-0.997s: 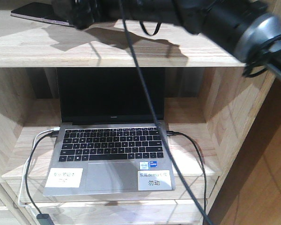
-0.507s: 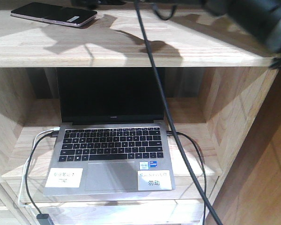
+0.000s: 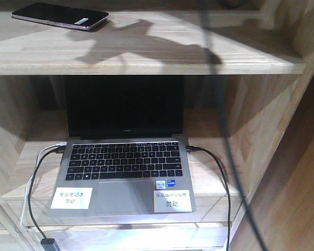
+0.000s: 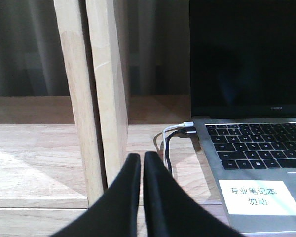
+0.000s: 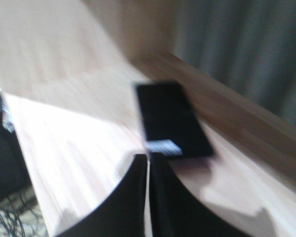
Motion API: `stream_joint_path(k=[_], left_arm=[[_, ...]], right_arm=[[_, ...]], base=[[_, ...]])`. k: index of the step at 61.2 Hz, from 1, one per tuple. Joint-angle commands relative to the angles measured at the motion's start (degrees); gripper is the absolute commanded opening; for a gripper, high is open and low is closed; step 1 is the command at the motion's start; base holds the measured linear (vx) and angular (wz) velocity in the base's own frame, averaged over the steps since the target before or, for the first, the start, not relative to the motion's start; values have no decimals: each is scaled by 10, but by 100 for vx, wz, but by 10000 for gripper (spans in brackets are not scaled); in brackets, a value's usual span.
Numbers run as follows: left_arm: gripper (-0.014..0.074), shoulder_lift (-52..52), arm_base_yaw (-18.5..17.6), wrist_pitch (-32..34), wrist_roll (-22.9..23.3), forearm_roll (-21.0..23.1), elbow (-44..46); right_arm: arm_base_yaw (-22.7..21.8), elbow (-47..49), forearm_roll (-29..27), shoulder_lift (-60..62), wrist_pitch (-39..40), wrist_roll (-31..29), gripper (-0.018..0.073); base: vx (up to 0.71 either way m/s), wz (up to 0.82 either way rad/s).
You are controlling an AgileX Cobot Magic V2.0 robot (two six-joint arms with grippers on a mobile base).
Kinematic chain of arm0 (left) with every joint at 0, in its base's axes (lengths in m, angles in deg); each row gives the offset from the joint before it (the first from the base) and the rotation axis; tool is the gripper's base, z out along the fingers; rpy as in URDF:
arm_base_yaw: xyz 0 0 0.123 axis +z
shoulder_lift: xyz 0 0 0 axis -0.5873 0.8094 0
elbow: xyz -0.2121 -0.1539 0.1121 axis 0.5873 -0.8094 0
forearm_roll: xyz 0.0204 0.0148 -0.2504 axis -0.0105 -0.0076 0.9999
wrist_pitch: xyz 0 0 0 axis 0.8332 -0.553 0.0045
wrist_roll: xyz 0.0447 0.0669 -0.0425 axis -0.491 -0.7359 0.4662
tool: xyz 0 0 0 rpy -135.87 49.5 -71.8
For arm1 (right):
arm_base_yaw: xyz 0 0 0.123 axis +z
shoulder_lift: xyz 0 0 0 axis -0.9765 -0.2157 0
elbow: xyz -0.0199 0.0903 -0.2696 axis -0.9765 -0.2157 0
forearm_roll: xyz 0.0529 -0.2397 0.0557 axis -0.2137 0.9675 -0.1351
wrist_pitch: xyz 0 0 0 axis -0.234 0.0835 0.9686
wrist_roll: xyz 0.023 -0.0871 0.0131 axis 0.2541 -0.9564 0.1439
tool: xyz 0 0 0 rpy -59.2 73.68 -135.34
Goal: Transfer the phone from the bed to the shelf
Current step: 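Withdraw the open right gripper away from the phone on the shelf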
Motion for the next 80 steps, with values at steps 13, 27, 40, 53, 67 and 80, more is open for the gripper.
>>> stream_joint_path(k=[13,27,40,53,67,80], left_arm=[[1,-3,1,42,2,4,-1],[1,-3,1,42,2,4,-1],[1,-3,1,42,2,4,-1],[1,-3,1,42,2,4,-1],[1,-3,1,42,2,4,-1],[1,-3,1,42,2,4,-1]], right_arm=[[-31,9,-14,75,-22,-3,-6],[-31,-140,-24,155,42,-19,-6],[-31,-317,-107,268,126,-92,-6],[-31,-460,-168,382,142,-149,-6],[-31,-572,-179,504,165,-153,-6],[-31,-653,-180,612,180,-153,-5]], base=[[0,0],[0,0],[0,0],[0,0],[0,0],[0,0]])
